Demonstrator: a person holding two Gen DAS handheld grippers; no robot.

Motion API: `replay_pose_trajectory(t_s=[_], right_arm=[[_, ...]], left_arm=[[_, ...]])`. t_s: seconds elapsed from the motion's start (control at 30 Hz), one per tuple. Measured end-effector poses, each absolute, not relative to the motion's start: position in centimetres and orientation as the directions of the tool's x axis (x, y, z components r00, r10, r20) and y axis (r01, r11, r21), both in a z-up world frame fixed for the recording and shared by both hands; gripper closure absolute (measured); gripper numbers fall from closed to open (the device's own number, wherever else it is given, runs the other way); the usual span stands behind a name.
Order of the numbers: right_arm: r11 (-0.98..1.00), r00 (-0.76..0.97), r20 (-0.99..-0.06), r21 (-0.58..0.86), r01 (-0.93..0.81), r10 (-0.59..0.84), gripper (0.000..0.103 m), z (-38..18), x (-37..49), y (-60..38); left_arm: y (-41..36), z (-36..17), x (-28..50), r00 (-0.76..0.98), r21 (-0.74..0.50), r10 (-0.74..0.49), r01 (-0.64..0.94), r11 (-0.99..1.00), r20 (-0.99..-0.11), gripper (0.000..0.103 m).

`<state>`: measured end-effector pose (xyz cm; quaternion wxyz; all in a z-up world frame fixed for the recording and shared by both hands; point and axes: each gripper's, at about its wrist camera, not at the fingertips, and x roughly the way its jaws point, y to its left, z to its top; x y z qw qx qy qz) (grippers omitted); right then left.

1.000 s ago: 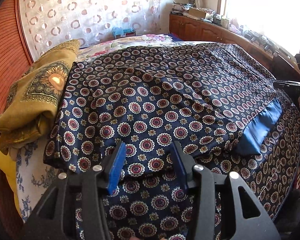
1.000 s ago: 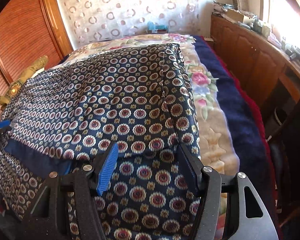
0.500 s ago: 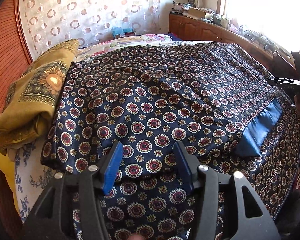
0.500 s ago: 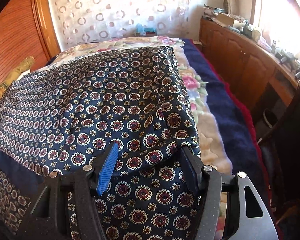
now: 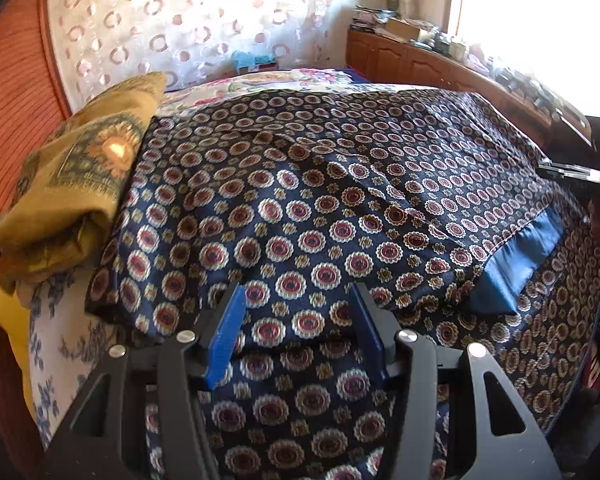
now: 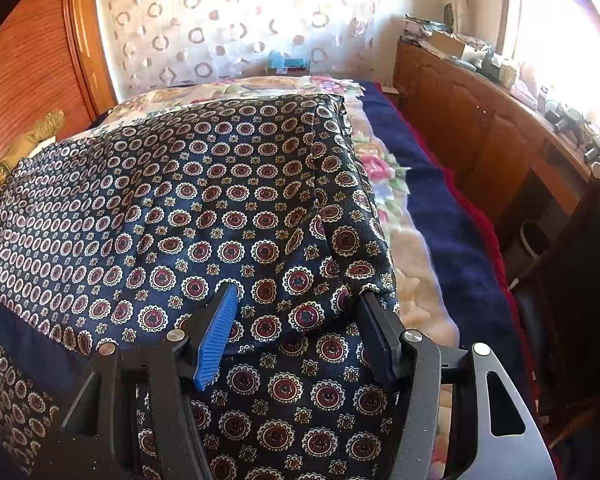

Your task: Fold small clothes

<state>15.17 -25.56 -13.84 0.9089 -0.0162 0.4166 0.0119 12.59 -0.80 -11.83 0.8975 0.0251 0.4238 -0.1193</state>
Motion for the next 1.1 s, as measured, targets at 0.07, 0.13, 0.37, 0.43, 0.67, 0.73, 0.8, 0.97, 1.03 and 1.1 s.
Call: replay_pose_trajectory(t_s=[0.07,0.13,0.37,0.43,0.67,0.73,0.8,0.97,1.03,1.1], right_arm=[[0.999,0.652,-0.758,-0.019,-0.035,0.008,0.042,-13.8,15.1,-25.6],[0.999,0.652,-0.758,-0.019,-0.035,0.009,0.042,-13.8,15.1,-25.6],[0.999,0.653,-0.758,-0.022,-0.036,0.007,0.042,-13.8,15.1,-25.5],[0.999,0.653,-0.758,-0.022,-0.036,0.007,0.042,-13.8,15.1,-25.5],[0.999,0.653,-0.757,-0.022,-0.035,0.006,0.042,-13.8,15.1,-25.5],[0.999,0.653,-0.757,-0.022,-0.036,0.007,0.042,-13.8,15.1,-25.5],[0.999,0.653,-0.757,-0.022,-0.036,0.007,0.042,-13.8,15.1,-25.5],[0.999,0.653,-0.757,-0.022,-0.035,0.006,0.042,-13.8,15.1,-25.5],[0.999,0.653,-0.757,-0.022,-0.035,0.007,0.042,-13.8,15.1,-25.5],[0.999,0.653,-0.757,-0.022,-0.036,0.007,0.042,-13.8,15.1,-25.5]], left_arm=[[-0.2,-11.6,11.8,0.619,-0.088,-0.21,0.222,0.971,-0.757,0.05],[0.6,-11.2,10.7,0.631,-0.114,-0.222,0.207,0.972,-0.743,0.05],[5.1,-9.6,7.7,0.714,-0.161,-0.182,0.098,0.982,-0.676,0.05],[6.1,-9.7,7.7,0.719,-0.168,-0.171,0.076,0.983,-0.674,0.051],[6.5,-10.0,9.9,0.728,-0.088,-0.087,0.037,0.995,-0.68,0.059],[6.8,-10.1,10.8,0.728,-0.068,-0.059,0.018,0.998,-0.683,0.059],[7.0,-10.2,11.7,0.721,-0.059,-0.049,0.012,0.998,-0.691,0.059],[7.0,-11.2,13.6,0.682,-0.053,-0.06,0.031,0.998,-0.729,0.059],[6.8,-11.3,13.9,0.678,-0.054,-0.07,0.045,0.998,-0.732,0.078],[7.0,-11.3,13.9,0.678,-0.113,-0.127,0.065,0.991,-0.724,0.094]])
